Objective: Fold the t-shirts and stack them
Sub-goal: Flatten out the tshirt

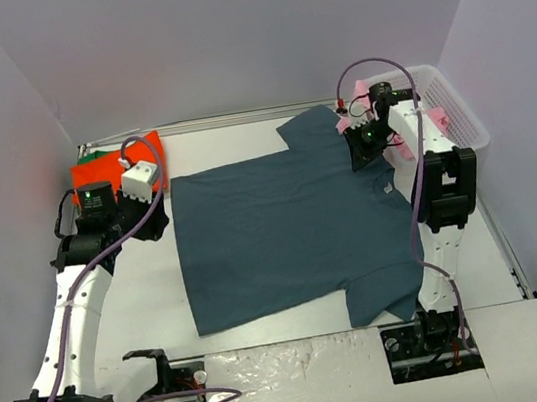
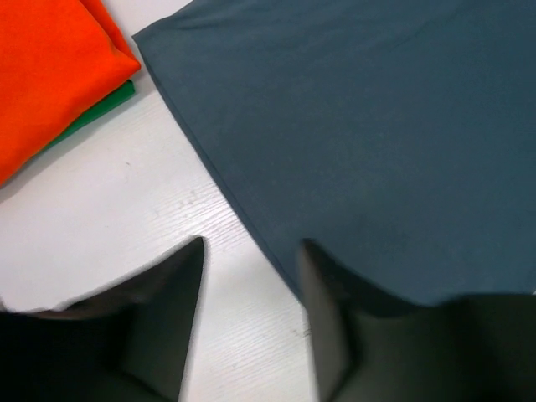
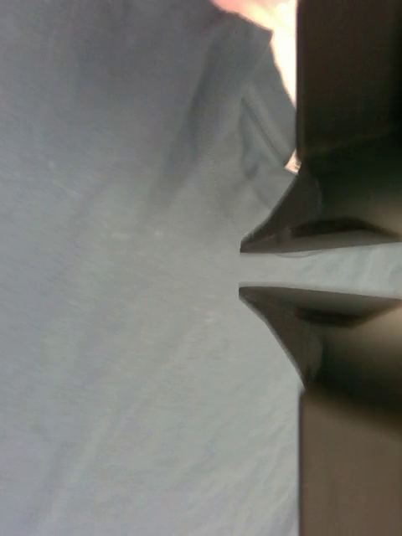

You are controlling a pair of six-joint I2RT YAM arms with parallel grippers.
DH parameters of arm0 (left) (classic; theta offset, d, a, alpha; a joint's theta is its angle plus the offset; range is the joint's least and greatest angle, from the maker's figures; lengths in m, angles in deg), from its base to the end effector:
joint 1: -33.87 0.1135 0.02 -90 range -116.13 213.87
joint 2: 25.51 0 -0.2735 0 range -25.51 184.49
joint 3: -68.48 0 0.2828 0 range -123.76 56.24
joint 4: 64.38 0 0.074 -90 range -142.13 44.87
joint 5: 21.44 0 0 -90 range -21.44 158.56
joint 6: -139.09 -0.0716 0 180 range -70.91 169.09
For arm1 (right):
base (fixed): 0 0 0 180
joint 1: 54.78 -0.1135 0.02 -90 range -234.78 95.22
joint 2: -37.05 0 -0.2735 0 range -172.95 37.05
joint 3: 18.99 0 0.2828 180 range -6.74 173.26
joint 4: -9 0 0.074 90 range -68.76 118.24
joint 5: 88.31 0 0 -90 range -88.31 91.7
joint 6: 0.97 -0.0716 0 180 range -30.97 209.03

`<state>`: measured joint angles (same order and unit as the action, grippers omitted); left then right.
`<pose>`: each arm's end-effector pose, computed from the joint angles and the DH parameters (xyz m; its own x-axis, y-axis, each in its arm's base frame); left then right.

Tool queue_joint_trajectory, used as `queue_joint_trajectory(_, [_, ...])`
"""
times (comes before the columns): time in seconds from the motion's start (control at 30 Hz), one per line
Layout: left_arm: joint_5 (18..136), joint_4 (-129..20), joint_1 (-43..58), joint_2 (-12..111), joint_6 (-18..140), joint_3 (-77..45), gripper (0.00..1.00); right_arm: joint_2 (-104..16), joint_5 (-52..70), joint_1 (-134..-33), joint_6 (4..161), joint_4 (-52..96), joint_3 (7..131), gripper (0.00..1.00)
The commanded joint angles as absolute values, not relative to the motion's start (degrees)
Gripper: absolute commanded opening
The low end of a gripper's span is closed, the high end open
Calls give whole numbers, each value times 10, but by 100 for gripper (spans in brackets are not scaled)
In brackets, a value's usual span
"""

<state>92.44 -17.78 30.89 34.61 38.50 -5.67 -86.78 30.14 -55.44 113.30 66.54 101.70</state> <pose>0.2738 -0.0433 0.3441 -0.4571 0.1921 -0.8684 0.4804 0.8750 -0.0593 0.5213 0.0401 0.2058 -0.6947 -0.3694 -0.6171 -0.5802 0.7949 0.1774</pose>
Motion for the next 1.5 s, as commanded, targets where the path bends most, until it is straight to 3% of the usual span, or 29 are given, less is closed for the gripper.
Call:
queue_joint_trajectory(0.0, [940, -198, 308, 355, 388, -65, 35, -813, 291, -554, 1150, 685, 990, 11])
queue_joint_trajectory(0.03, [940, -199, 304, 364, 388, -70, 26, -810, 287, -557, 1150, 684, 984, 1])
queue_joint_trajectory(0.07, [939, -193, 299, 388, 388, -77, 4, -806, 271, -558, 1150, 683, 973, 0])
queue_joint_trajectory(0.1, [935, -190, 289, 402, 389, -85, 3, -805, 262, -564, 1150, 678, 968, 0])
queue_joint_trajectory(0.43, [920, -170, 232, 594, 376, -148, 2, -776, 187, -601, 1129, 631, 889, 0])
queue_joint_trajectory(0.9, [793, -158, 230, 826, 432, -287, 2, -777, 158, -631, 1106, 604, 870, 0])
queue_joint_trajectory(1.47, [770, -126, 230, 938, 453, -356, 2, -805, 136, -648, 1102, 583, 848, 0])
